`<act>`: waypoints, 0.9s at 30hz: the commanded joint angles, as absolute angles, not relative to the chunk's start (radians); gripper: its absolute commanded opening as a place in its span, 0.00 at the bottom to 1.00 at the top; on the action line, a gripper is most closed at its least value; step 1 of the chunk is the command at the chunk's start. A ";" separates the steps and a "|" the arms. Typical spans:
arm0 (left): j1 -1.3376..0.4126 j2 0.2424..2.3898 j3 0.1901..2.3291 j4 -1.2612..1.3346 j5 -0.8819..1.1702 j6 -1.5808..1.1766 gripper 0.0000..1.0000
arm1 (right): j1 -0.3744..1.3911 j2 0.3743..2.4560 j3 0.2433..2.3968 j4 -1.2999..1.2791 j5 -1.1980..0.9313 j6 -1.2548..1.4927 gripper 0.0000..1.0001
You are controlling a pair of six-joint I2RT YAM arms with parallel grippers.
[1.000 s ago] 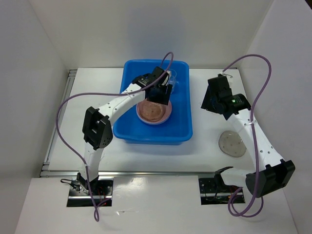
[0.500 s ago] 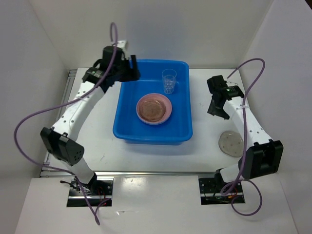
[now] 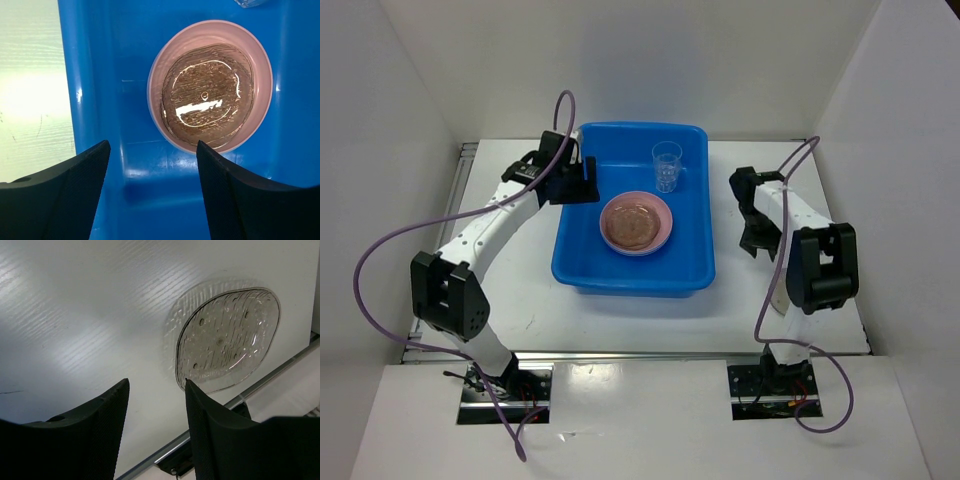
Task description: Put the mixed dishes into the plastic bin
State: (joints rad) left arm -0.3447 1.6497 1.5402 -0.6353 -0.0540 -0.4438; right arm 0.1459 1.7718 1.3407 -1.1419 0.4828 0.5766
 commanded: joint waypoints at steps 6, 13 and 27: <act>-0.342 1.614 1.499 -0.606 -0.043 -0.456 0.77 | 0.132 1.896 1.376 -1.219 0.529 0.626 0.54; -0.342 1.586 1.450 -0.606 -0.032 -0.475 0.77 | 0.086 1.960 1.376 -1.230 0.565 0.647 0.53; -0.342 1.595 1.408 -0.618 -0.087 -0.463 0.77 | 0.011 2.051 1.353 -1.194 0.551 0.657 0.35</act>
State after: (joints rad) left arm -0.3477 1.6176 1.3891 -0.6170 -0.0429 -0.4755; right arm 0.0086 2.0331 1.3445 -1.1912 0.5373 0.6388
